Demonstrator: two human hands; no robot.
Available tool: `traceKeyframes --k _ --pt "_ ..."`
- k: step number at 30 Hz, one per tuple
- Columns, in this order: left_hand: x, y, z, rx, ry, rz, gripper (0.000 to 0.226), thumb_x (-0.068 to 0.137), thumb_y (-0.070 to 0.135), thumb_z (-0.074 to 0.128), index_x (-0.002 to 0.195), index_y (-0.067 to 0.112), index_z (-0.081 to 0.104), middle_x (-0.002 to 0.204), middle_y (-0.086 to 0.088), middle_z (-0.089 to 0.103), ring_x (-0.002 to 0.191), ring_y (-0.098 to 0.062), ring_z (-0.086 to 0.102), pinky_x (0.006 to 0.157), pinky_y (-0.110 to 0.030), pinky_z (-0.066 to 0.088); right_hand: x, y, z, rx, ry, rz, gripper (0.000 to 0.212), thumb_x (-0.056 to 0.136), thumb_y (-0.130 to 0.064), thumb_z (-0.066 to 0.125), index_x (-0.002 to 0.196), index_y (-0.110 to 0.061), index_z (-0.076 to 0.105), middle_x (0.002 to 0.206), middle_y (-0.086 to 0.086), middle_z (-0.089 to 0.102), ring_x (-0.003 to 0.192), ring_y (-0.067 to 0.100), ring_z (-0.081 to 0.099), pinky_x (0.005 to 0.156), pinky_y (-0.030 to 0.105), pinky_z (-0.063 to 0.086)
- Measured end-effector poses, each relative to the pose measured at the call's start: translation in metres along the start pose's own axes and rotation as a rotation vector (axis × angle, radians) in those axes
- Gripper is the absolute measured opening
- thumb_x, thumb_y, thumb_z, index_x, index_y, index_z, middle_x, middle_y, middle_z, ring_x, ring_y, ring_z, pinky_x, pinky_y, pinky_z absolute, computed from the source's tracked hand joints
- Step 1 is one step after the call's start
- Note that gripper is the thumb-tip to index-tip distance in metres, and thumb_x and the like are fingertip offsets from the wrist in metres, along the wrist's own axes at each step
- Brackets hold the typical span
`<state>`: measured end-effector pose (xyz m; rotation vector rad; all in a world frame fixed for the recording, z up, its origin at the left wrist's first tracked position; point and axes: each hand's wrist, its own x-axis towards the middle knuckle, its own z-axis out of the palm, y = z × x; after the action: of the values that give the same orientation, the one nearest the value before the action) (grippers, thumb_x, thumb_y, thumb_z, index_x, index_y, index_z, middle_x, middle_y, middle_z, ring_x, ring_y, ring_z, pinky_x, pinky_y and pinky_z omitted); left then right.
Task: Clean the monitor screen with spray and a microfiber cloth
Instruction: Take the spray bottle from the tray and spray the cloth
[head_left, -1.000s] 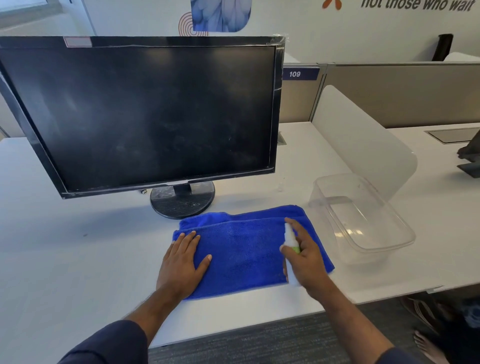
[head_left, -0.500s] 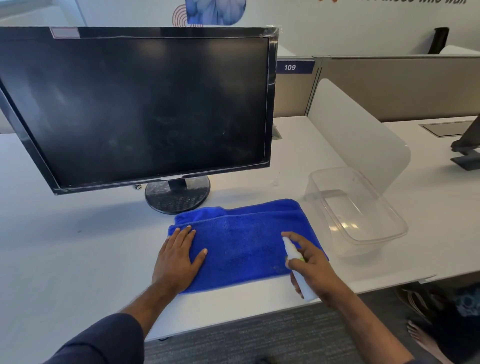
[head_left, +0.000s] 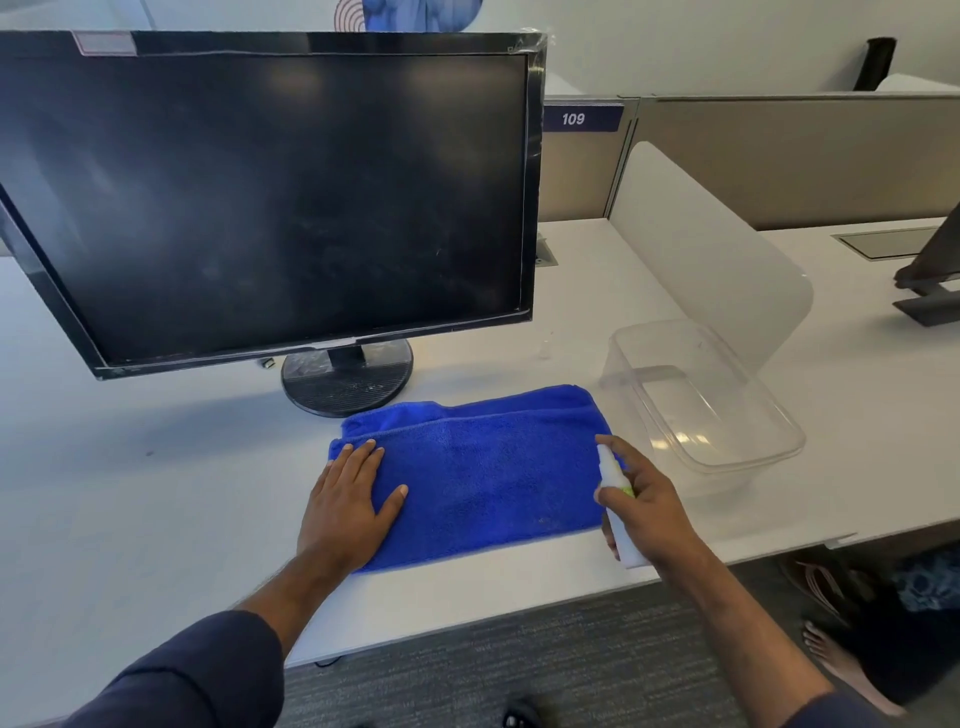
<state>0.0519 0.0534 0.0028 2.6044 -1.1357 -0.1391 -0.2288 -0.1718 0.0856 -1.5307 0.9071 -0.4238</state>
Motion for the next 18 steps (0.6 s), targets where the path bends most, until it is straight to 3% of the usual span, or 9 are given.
traceKeyframes --k 7,12,15,18 --pt "0.000 -0.001 0.000 -0.002 -0.009 -0.002 0.080 0.092 0.073 0.022 0.154 0.025 0.030 0.162 0.005 0.028 0.151 -0.019 0.019 0.121 -0.040 0.019 0.016 -0.008 0.006 -0.076 0.067 -0.059 0.048 0.090 -0.001 0.057 0.114 -0.042 0.056 0.099 0.007 0.059 0.072 0.023 0.059 0.057 0.032 0.055" --pt "-0.001 0.000 0.000 -0.008 -0.014 -0.005 0.079 0.092 0.073 0.022 0.155 0.025 0.029 0.163 0.005 0.026 0.152 -0.020 0.018 0.122 -0.041 0.018 0.025 -0.013 0.005 0.032 0.053 -0.082 0.053 0.091 0.002 0.058 0.127 -0.037 0.054 0.106 0.010 0.061 0.069 0.025 0.059 0.051 0.028 0.054" --pt "-0.001 0.000 0.000 -0.001 -0.019 -0.007 0.081 0.092 0.074 0.019 0.156 0.026 0.026 0.163 0.006 0.024 0.152 -0.019 0.016 0.122 -0.040 0.016 0.035 -0.020 0.006 0.031 0.087 -0.075 0.053 0.093 -0.011 0.063 0.135 -0.038 0.047 0.103 0.002 0.063 0.070 0.022 0.063 0.054 0.026 0.055" --pt "-0.001 0.000 -0.001 -0.002 -0.016 -0.005 0.081 0.091 0.074 0.018 0.156 0.026 0.026 0.163 0.006 0.024 0.152 -0.018 0.016 0.122 -0.039 0.015 0.049 -0.031 0.009 -0.083 0.135 -0.147 0.033 0.093 -0.028 0.065 0.125 -0.025 0.055 0.093 0.001 0.066 0.069 0.014 0.065 0.060 0.024 0.053"
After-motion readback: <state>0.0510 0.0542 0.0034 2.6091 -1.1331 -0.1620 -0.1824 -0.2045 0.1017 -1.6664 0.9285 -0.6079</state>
